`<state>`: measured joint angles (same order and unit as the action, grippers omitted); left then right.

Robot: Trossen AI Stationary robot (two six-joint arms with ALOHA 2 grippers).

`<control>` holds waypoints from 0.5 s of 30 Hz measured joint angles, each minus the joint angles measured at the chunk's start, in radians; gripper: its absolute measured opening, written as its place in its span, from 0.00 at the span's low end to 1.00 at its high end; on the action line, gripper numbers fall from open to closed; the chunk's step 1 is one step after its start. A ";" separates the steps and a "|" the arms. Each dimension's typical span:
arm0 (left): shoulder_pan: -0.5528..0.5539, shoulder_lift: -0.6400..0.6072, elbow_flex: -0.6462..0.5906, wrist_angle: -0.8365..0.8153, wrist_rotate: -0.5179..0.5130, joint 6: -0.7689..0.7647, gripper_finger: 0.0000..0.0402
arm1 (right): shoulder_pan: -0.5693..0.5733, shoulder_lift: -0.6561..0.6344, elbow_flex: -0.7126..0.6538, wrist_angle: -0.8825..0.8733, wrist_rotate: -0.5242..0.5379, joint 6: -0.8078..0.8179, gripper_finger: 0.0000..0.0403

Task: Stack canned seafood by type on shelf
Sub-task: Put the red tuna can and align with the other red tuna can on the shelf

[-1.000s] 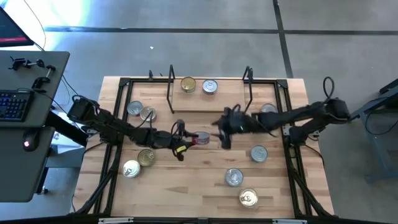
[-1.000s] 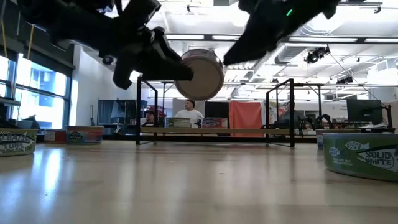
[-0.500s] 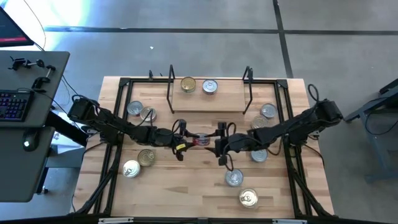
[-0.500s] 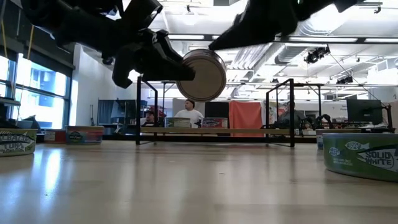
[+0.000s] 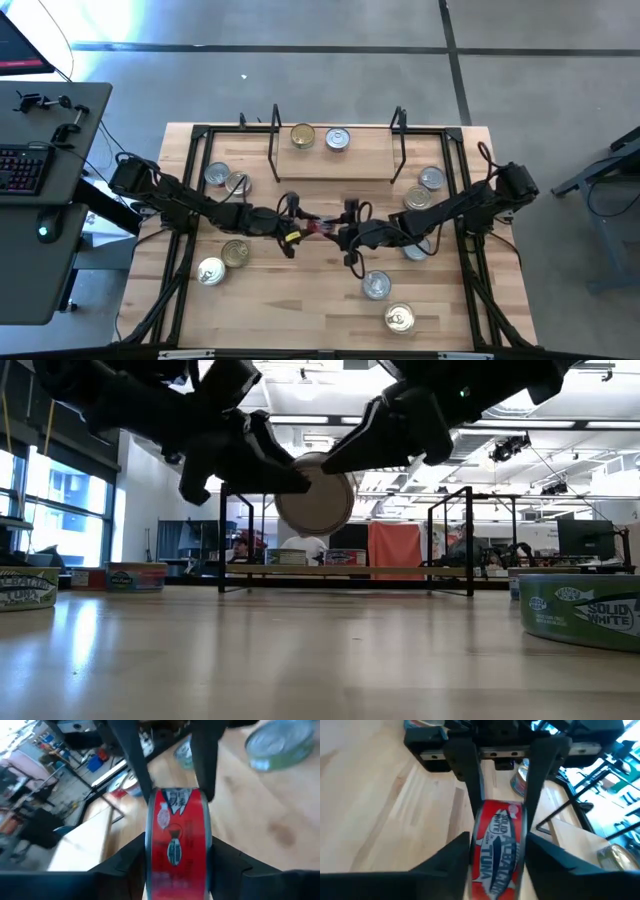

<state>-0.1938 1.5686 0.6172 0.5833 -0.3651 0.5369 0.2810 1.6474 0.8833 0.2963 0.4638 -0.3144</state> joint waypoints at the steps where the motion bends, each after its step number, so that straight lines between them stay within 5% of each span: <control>1: 0.003 -0.001 0.000 -0.013 -0.029 0.014 0.40 | 0.000 -0.001 0.000 0.000 0.007 0.004 0.30; 7: 0.014 0.000 0.000 -0.068 -0.132 0.023 0.40 | -0.004 -0.004 0.001 -0.030 0.076 -0.009 0.02; 11: 0.003 0.000 0.000 -0.133 -0.325 0.030 0.40 | -0.008 -0.011 0.000 -0.048 0.135 -0.004 0.04; 15: 0.007 0.000 -0.001 -0.172 -0.296 0.006 0.34 | -0.013 -0.012 0.000 -0.050 0.130 -0.001 0.03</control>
<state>-0.1869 1.5684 0.6167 0.4116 -0.6608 0.5427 0.2678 1.6356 0.8837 0.2462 0.5934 -0.3157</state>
